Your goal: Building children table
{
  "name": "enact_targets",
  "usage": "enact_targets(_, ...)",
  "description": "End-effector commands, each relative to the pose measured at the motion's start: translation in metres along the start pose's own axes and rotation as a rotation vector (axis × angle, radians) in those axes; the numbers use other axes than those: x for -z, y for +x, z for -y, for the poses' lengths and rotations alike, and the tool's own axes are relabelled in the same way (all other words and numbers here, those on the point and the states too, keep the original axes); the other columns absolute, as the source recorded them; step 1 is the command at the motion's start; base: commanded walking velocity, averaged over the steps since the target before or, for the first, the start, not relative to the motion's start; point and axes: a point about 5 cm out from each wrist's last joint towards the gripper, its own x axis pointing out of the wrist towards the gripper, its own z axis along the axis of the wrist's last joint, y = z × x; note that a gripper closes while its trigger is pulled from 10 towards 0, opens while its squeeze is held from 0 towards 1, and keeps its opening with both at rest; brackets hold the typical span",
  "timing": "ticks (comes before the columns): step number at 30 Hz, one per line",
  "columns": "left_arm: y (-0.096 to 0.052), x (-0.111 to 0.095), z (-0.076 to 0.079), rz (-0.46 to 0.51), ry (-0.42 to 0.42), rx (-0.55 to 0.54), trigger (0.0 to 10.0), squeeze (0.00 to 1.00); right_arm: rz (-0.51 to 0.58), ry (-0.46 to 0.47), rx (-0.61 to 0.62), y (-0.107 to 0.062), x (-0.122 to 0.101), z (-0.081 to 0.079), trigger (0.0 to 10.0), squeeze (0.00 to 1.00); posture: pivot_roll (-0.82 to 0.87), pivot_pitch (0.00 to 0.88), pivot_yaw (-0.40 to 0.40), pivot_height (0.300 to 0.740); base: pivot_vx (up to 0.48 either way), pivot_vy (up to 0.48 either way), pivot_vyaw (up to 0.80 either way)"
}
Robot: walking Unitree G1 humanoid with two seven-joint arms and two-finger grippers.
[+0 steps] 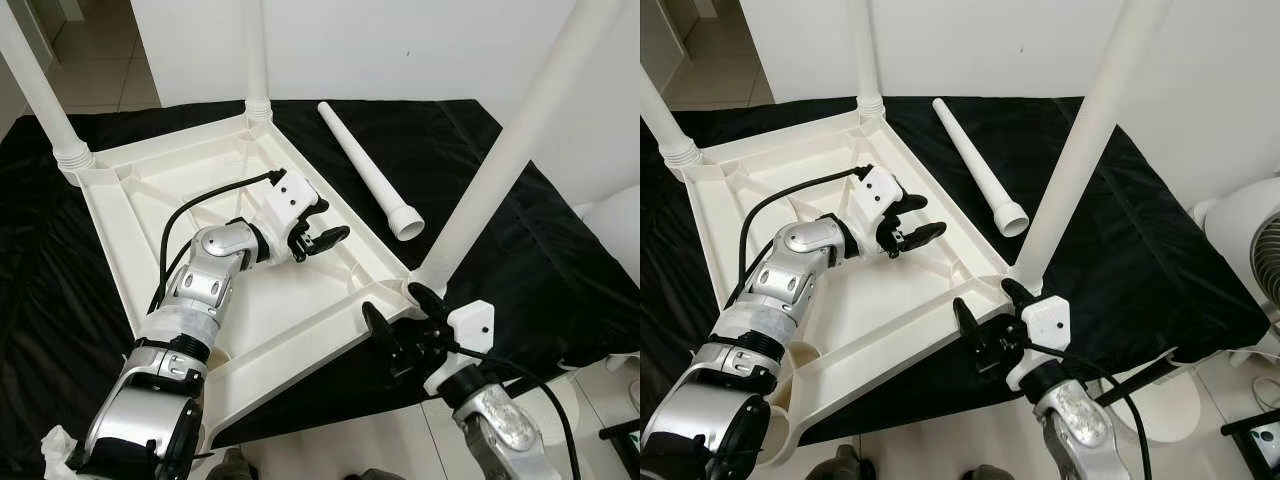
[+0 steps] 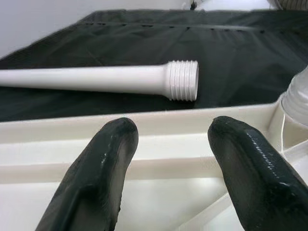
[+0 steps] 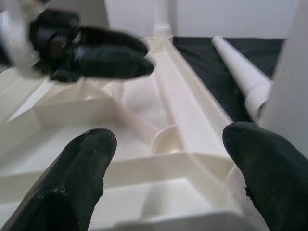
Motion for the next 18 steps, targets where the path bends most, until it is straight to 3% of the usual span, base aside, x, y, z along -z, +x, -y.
enact_targets(1, -0.002, 0.001, -0.018, -0.028, 0.015, -0.341, 10.0, 0.0, -0.022, 0.024, 0.012, 0.0, 0.004, 0.006, 10.0, 0.0, -0.01, 0.045, -0.023, 0.74, 0.0, 0.0, 0.0)
enact_targets(8, -0.008, 0.014, -0.031, -0.136, 0.017, -0.474, 10.0, 0.0, -0.019, 0.051, 0.088, 0.0, 0.005, 0.032, 10.0, 0.0, 0.0, 0.05, -0.037, 0.74, 0.0, 0.0, 0.0)
enact_targets(18, -0.019, 0.023, -0.045, -0.214, -0.009, -0.575, 10.0, 0.0, -0.023, 0.068, 0.169, -0.012, 0.006, 0.046, 10.0, 0.0, -0.01, 0.051, -0.033, 0.74, 0.0, 0.0, 0.0)
